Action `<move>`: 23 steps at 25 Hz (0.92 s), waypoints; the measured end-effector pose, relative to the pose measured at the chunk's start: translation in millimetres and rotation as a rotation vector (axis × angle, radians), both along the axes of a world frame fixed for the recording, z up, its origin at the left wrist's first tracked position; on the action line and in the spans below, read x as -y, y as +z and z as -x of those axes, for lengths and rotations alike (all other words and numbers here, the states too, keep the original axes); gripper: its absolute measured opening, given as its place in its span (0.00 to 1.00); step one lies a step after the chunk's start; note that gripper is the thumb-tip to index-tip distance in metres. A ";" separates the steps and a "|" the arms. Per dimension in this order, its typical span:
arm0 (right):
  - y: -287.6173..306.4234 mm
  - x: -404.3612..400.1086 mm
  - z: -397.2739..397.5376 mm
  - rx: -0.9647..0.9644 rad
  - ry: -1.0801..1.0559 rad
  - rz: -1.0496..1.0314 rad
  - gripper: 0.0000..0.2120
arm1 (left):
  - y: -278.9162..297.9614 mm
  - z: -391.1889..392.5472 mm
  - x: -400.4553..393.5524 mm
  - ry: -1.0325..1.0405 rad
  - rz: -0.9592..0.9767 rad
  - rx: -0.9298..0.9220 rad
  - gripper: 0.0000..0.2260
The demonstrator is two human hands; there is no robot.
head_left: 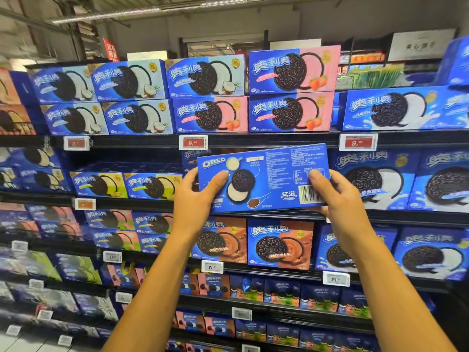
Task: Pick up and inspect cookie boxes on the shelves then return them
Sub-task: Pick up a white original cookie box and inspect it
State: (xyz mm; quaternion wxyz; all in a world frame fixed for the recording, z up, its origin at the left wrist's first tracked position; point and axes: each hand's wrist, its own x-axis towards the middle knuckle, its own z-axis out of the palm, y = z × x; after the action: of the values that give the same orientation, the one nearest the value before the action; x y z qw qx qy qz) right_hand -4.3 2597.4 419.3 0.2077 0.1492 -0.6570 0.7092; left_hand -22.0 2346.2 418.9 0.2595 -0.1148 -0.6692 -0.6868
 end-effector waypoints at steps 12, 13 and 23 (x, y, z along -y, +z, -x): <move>-6.6 9.1 -2.8 0.089 0.434 0.388 0.23 | 5.2 5.8 -6.0 -0.053 0.017 0.112 0.20; -4.6 14.2 -3.4 0.080 0.351 0.341 0.21 | 7.1 4.7 -9.5 0.009 0.080 0.121 0.23; -6.1 62.2 -17.3 -0.131 0.175 -0.104 0.22 | 16.3 -28.6 -54.8 -0.423 -0.032 0.115 0.27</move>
State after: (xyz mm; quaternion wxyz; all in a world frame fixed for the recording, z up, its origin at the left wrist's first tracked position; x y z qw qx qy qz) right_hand 13.0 2535.2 413.2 0.1792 0.2626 -0.6624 0.6784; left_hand 6.6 2401.0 435.3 0.0730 -0.2092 -0.6329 -0.7419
